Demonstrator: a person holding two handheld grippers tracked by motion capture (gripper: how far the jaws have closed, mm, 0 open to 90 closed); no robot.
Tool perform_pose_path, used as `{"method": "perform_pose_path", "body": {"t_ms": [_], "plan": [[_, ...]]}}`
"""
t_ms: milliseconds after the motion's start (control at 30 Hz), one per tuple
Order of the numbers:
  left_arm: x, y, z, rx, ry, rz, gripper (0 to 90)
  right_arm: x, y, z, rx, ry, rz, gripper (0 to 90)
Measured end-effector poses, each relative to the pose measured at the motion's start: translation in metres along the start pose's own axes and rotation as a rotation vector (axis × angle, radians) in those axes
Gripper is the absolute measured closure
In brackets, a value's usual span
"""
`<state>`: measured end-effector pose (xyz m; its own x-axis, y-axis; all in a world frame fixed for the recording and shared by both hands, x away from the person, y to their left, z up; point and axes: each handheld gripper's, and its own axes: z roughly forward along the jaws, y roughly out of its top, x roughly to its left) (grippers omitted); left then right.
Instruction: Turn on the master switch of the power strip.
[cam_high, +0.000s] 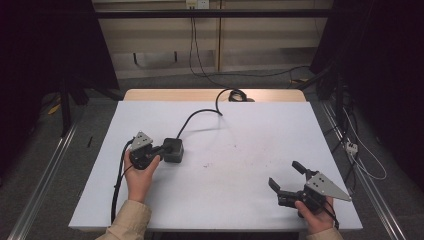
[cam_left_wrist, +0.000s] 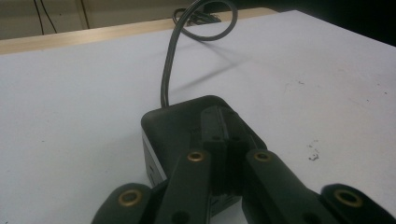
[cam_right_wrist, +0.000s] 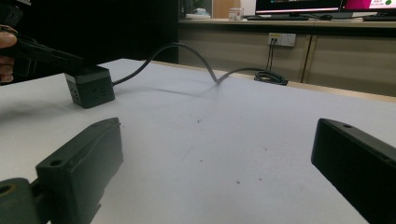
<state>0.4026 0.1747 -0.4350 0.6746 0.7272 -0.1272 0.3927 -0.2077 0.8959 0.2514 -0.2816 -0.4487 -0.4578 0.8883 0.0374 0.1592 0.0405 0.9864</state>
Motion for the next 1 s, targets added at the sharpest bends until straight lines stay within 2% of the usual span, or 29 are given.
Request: {"method": "perform_pose_path", "body": {"t_ms": [400, 1000], "plan": [[0.0009, 0.0004, 0.0001, 0.005, -0.006, -0.016, 90.0, 0.0, -0.0002, 0.0002, 0.003, 0.002, -0.001, 1.7], [-0.003, 0.0025, 0.0006, 0.021, 0.022, 0.002, 90.0, 0.0005, -0.0002, 0.0002, 0.001, 0.003, -0.005, 1.7]]}}
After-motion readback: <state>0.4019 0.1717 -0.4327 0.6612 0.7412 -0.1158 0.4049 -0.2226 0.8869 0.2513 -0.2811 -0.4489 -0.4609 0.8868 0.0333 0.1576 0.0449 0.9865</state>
